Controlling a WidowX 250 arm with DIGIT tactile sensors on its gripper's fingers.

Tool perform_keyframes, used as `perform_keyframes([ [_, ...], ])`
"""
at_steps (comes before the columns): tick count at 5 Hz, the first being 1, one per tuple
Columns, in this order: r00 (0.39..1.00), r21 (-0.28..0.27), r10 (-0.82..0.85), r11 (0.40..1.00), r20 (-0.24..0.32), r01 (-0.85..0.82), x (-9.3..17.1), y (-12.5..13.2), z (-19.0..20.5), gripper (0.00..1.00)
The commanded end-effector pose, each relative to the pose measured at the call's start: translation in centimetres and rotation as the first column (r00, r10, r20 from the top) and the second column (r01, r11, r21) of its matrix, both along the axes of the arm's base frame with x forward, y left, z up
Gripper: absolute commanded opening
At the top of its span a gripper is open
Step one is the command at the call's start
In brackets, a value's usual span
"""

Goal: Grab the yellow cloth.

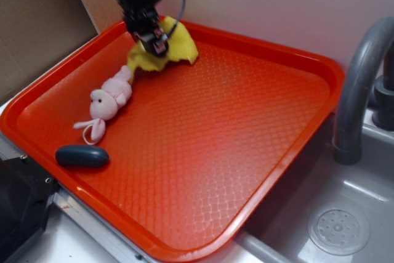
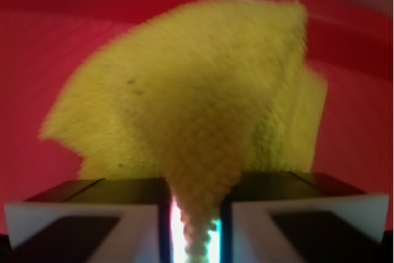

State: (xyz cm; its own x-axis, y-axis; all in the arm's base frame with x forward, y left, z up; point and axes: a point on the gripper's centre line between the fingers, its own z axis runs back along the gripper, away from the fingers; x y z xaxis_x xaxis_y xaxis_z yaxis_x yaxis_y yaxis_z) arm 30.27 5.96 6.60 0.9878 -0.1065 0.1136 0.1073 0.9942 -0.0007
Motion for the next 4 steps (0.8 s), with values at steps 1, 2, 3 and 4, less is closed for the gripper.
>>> perform_keyframes([
  [1,0.988,0.008,0.152,0.988,0.0,-0.152,-6.6,-5.1,11.6,0.0],
  [2,0.998,-0.039,0.06,0.997,0.03,-0.059,-8.6,-7.9,16.5,0.0],
  [3,0.998,-0.019,0.052,0.998,0.023,-0.052,-8.7,-9.3,16.7,0.0],
  [4,0.998,-0.009,0.07,0.998,-0.006,-0.07,-7.9,-9.2,15.5,0.0],
])
